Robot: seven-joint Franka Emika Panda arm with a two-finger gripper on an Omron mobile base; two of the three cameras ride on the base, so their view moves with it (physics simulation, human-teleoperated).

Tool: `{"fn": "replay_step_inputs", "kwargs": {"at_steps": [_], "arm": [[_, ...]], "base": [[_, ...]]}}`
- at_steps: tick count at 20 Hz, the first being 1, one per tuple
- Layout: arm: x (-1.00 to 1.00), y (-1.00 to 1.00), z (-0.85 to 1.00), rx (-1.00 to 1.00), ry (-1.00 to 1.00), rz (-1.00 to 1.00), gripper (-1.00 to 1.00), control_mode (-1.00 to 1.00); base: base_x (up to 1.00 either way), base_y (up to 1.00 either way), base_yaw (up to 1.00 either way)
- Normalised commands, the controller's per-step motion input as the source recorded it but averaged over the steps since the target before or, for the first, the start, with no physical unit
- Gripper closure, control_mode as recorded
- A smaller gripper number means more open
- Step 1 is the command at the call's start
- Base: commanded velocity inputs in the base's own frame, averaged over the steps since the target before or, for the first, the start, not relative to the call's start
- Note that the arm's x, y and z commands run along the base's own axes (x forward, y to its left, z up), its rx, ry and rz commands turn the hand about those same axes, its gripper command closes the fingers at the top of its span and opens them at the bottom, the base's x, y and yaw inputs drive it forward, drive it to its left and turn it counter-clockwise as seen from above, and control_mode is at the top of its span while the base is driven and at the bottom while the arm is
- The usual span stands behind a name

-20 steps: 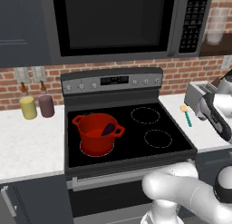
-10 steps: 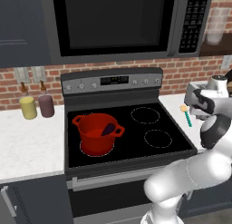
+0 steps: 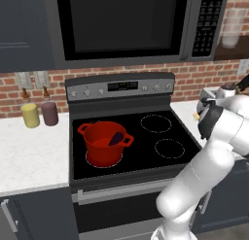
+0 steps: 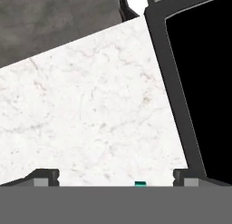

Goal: Put the eggplant and lemon wedge in the pot. Retrieve the spatula and lightly stir the vegetables in the pot.

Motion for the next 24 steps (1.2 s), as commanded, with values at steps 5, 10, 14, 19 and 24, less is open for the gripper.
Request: {"fn": "replay_step_inputs", "kwargs": {"at_steps": [5, 10, 14, 19, 24], "arm": [[0.31, 0.04, -0.46, 0.00, 0.00, 0.00, -1.00, -1.00], [0.38, 0.00, -0.33, 0.00, -0.03, 0.00, -1.00, -1.00], [0.40, -0.06, -0.16, 0.00, -0.08, 0.00, -1.00, -1.00], [0.38, -0.10, -0.16, 0.00, -0.07, 0.00, -1.00, -1.00], [0.29, -0.16, -0.14, 0.00, -0.02, 0.00, -1.00, -1.00]], "base": [[0.00, 0.00, 0.00], [0.00, 0.00, 0.00], [0.00, 0.00, 0.00], [0.00, 0.00, 0.00], [0.00, 0.00, 0.00]]}}
